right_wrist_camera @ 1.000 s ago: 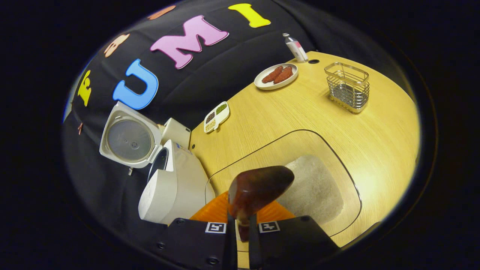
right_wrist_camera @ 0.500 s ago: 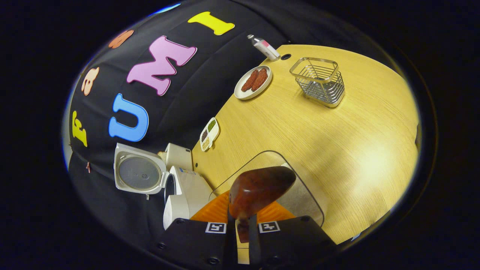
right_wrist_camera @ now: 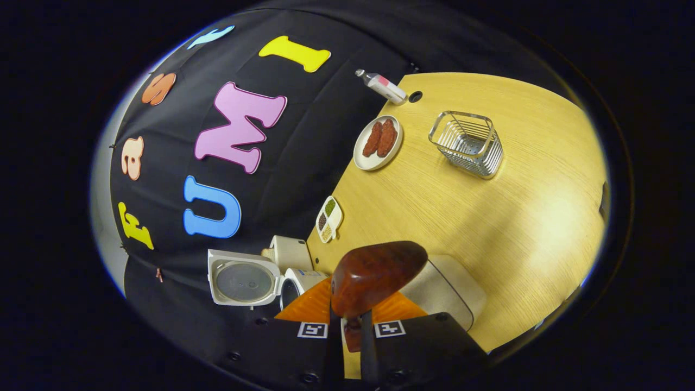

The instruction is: Close the left gripper, press the button to open the rice cooker; take a wooden spoon from the chopstick holder with the right hand, scoop a spoonful of rice and pour it into the rice cooker, then put the wooden spoon back into the chopstick holder.

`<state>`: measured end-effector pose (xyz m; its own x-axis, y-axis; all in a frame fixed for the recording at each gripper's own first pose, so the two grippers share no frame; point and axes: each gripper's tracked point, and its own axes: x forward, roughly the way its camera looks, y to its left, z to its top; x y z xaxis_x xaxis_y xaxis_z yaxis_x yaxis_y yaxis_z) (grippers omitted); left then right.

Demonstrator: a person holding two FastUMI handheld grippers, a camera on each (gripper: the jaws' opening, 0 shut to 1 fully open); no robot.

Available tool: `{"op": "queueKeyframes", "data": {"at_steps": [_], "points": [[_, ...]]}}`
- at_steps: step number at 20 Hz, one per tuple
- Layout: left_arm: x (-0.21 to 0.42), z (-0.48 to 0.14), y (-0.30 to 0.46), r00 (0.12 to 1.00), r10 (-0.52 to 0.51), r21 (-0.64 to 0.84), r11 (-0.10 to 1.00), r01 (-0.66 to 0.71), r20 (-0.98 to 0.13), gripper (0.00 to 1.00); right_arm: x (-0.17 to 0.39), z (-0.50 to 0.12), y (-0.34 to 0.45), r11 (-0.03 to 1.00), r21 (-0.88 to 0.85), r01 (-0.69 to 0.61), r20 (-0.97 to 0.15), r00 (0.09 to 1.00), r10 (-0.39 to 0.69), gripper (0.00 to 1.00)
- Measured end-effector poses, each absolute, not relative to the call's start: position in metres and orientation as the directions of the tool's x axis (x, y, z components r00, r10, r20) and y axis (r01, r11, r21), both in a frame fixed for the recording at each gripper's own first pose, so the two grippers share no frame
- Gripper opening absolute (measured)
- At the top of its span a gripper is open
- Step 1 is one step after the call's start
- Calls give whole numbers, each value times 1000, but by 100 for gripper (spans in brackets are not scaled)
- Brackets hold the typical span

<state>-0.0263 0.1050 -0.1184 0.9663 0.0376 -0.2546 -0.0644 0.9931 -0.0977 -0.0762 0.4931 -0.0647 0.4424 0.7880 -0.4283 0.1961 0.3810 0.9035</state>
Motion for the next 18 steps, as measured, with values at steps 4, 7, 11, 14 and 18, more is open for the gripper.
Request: {"op": "queueKeyframes", "data": {"at_steps": [4, 7, 11, 14, 18], "points": [[-31, -115, 109, 970, 60, -63, 995, -77, -234, 95, -63, -20, 508, 319, 934, 163, -358, 456, 815, 17], [-36, -115, 110, 971, 68, -78, 993, -88, -230, 95, -56, 13, 524, 294, 950, 109, -310, 465, 829, 16], [-42, -116, 116, 970, 87, -104, 988, -113, -228, 96, -56, 48, 555, 278, 960, 27, -260, 453, 853, 16], [-50, -111, 123, 972, 106, -98, 987, -129, -212, 95, -56, 66, 585, 261, 965, 2, -235, 439, 867, 16], [-50, -112, 135, 970, 120, -122, 981, -148, -213, 95, -63, 81, 632, 249, 968, -31, -216, 402, 890, 16]]}}
